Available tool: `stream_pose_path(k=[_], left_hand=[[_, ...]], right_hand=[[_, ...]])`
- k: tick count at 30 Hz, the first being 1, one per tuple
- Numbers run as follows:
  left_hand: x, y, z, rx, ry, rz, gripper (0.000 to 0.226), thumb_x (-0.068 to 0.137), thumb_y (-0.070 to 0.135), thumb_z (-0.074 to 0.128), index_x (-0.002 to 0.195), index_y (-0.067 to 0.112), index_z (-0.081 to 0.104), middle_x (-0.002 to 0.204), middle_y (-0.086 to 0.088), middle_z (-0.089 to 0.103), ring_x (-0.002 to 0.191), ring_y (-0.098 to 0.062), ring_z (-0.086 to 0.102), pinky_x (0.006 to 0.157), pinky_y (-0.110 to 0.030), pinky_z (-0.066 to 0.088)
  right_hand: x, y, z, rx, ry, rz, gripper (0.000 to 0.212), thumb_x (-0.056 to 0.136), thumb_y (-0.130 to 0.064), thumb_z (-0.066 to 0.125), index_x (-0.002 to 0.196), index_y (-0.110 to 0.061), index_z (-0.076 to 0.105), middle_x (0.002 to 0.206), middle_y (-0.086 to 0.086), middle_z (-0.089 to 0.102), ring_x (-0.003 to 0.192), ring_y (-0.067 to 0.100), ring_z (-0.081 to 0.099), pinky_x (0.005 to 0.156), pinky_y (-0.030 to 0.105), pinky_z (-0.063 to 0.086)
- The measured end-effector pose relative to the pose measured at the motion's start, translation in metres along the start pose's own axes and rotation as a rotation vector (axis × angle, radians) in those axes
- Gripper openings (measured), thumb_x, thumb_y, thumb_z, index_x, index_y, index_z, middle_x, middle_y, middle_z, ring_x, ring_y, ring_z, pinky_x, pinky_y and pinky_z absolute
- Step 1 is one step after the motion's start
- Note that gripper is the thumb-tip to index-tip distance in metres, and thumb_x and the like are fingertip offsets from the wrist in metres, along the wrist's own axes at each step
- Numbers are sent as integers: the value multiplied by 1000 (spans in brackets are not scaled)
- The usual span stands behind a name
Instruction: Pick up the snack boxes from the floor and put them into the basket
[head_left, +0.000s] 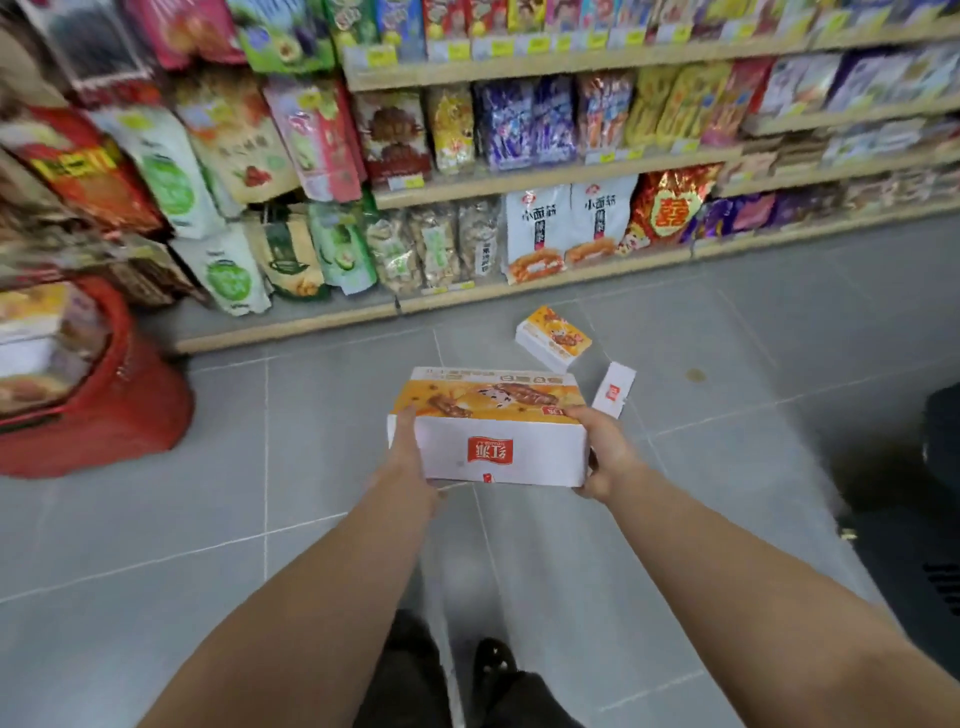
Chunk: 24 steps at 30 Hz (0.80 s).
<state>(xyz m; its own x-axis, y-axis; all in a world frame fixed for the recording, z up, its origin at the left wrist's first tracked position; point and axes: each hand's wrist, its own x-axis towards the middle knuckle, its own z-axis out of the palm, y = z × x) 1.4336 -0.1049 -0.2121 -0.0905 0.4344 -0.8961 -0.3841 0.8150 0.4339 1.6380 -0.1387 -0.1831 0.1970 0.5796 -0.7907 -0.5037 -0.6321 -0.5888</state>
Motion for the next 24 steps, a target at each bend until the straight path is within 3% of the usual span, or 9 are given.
stream_pose_path(k=[3,5,8,11,13,15,18,20,24], left_hand=[[-19,12,-26,-96,-21,-9,64,61,60,76,108,19,62,97,-10,71,78,-30,66,68,-44,51],[-17,29,-57,-171,27,34,73,52,54,83,112,19,59,101,-10,72,85,-32,68,77,-49,54],[25,57,-119,-276,193,96,109,19,45,91,120,26,53,104,-10,70,87,-35,69,68,-63,53],[20,96,-184,-215,350,300,106,23,38,89,119,23,46,108,-12,68,88,-32,70,65,-57,56],[-11,124,-222,-9,429,492,89,40,26,89,114,19,41,110,-10,63,99,-30,66,82,-51,57],[-18,147,-261,278,474,624,96,51,20,88,129,19,31,117,-7,52,114,-31,55,93,-45,51],[-27,181,-318,705,436,625,110,56,24,85,143,28,19,134,-7,37,122,-30,44,91,-39,51],[-29,202,-350,914,376,628,112,53,27,84,143,34,18,133,-6,37,121,-30,43,84,-44,56],[-25,232,-390,1336,257,682,110,59,32,82,147,33,16,142,-6,37,129,-30,40,102,-40,44]], right_hand=[[1,24,50,-69,-99,-18,59,62,-23,80,118,-20,61,105,13,73,87,34,72,67,52,57],[9,39,83,-99,-174,-1,82,47,-25,87,123,-26,56,117,10,68,100,34,68,73,60,54],[-10,50,143,-243,-220,10,65,65,-19,79,123,-27,51,109,2,64,98,20,59,78,50,52],[-16,66,208,-478,-270,-118,63,80,-7,66,134,-25,39,117,1,55,107,17,47,96,44,39],[-20,73,257,-617,-332,-272,65,83,-5,65,140,-20,38,134,4,47,117,19,46,91,34,37],[-24,84,302,-788,-414,-431,68,83,-3,67,143,-15,38,145,7,41,129,22,42,95,31,40],[-36,103,369,-1067,-555,-641,81,78,-5,73,148,-14,32,151,7,34,139,22,33,110,33,34],[-39,113,411,-1299,-628,-791,92,75,-12,78,151,-16,26,155,8,28,143,22,27,113,28,25],[-39,124,473,-1710,-773,-914,112,71,-28,81,154,-18,8,162,7,7,149,23,7,118,30,9]])
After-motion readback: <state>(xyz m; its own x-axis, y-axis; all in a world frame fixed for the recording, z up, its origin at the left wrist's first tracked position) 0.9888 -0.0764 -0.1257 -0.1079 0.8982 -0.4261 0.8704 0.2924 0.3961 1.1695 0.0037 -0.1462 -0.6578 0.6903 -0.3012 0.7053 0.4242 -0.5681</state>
